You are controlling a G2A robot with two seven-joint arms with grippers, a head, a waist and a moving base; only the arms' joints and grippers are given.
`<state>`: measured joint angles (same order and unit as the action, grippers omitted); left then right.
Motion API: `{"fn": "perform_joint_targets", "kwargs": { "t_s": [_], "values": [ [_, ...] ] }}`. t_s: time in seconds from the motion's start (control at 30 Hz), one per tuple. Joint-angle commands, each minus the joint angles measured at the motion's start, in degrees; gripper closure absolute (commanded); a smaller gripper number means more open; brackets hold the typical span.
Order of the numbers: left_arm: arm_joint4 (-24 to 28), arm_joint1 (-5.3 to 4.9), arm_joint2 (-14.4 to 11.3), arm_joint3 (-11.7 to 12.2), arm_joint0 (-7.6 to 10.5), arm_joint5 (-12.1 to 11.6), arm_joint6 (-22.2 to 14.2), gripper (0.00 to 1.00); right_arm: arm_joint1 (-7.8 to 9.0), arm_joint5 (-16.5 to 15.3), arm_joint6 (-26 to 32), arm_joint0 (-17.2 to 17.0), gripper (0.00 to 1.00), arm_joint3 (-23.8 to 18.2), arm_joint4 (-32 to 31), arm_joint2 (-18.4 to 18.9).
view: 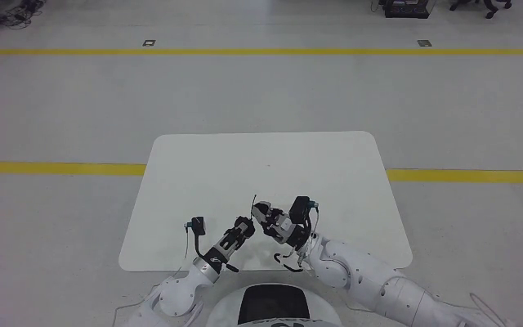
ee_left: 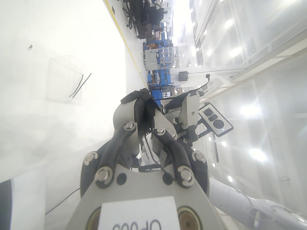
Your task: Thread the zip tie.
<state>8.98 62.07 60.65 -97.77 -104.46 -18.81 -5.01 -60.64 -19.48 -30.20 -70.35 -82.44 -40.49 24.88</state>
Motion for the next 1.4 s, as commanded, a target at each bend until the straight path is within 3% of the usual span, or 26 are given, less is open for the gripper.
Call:
{"fn": "perform_joint_targets", "kwargs": {
  "t_s": [0.0, 1.37],
  "values": [
    [0.0, 0.0, 0.0, 0.0, 0.0, 0.0, 0.0, 1.0, 0.09, 0.0, -0.3, -0.1, 1.0, -0.1, -0.1, 0.0],
    [0.0, 0.0, 0.0, 0.0, 0.0, 0.0, 0.0, 1.0, -0.01, 0.0, 0.0, 0.4, 1.0, 0.8, 0.3, -0.6]
  ]
}}
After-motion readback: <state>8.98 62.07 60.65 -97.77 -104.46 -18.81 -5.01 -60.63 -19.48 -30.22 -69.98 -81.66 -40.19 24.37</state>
